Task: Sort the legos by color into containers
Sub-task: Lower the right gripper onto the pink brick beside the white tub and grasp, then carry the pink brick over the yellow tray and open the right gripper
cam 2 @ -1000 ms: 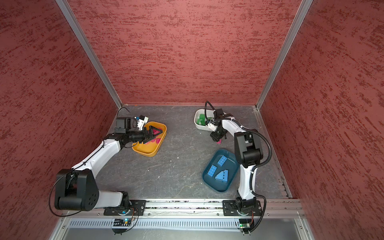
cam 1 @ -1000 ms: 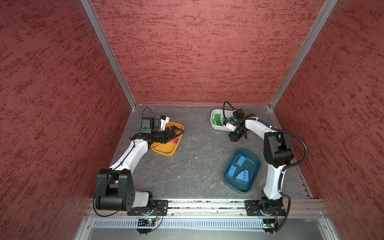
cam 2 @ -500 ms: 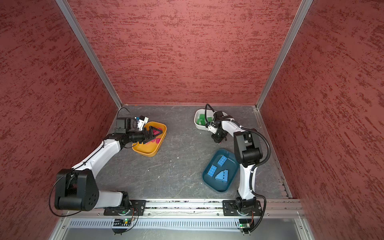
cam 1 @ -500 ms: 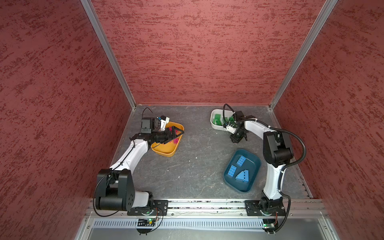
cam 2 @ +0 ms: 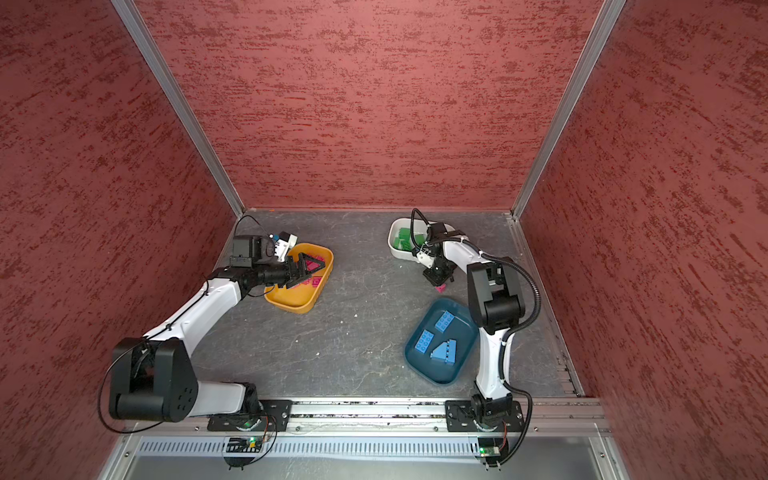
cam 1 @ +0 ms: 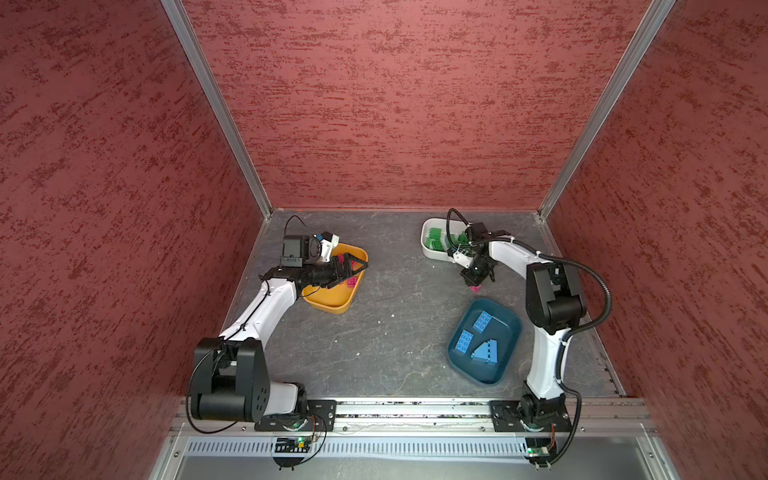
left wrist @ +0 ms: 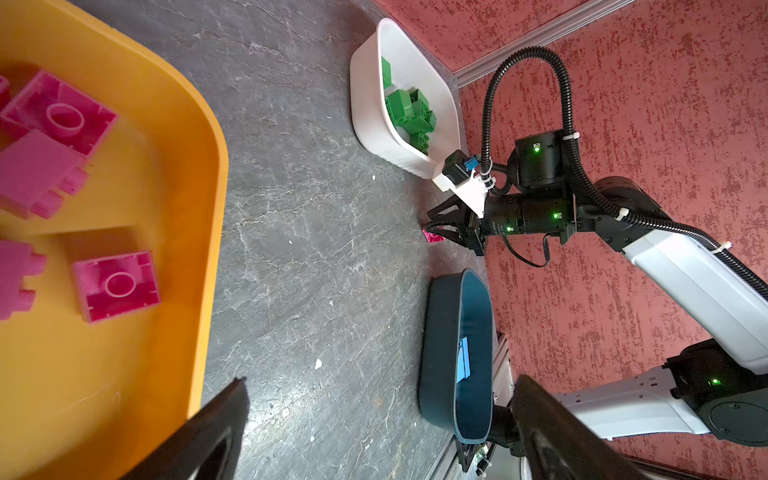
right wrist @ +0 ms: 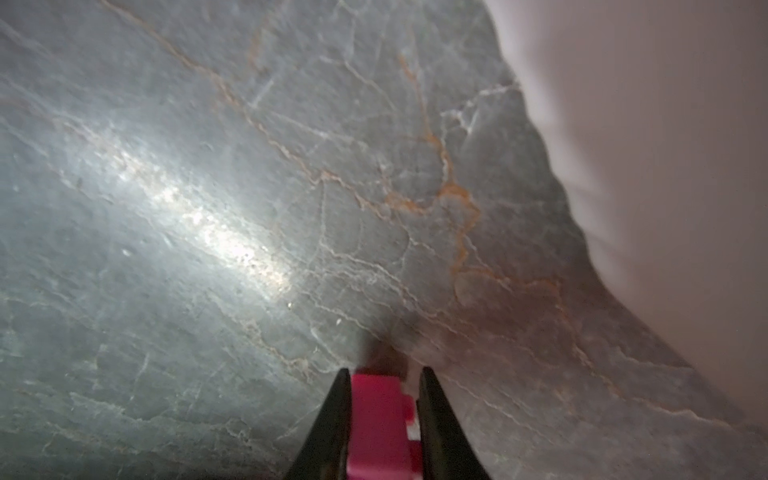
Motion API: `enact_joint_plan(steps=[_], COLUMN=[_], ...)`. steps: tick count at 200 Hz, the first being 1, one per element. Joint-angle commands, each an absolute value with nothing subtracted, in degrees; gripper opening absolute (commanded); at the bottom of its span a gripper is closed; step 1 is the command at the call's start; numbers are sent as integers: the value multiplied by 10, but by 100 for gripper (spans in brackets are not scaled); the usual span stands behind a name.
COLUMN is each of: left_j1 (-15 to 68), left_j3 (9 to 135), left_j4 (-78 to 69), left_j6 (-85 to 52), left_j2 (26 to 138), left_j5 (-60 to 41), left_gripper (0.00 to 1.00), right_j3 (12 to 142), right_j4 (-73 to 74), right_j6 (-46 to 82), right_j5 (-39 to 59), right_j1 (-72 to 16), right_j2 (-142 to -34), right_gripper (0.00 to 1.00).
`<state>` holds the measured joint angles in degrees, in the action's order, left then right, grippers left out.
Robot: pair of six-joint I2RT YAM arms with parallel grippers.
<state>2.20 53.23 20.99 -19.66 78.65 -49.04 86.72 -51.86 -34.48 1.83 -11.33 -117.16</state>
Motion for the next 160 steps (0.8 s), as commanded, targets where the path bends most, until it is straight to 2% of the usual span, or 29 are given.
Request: enact_joint_plan(steps=[1,71,100,136,160], left_j1=[19,27,28,10,-14], left_j3=[543,551,555,561,559], left_j4=[213,208,210,234,254], left_j6=[-186,-190,-191,-178,-168], left_j2=[793,804,801,788,771], left_j5=[-495,-494,-491,-484,-484], left_gripper=[99,99,99,99,99], right_j3=[892,925,973,963,946], right_j4=[-533,-494,-501,-419,-343], right_j6=[-339,-285,-244,-130,-43], right_j5=[19,76,181,275,303], right_j1=[-108,-103,-111,-157,-205], right_j2=[-1161,-1087,-1088,-1079,-1086], right_gripper=[13,13,14,14,14])
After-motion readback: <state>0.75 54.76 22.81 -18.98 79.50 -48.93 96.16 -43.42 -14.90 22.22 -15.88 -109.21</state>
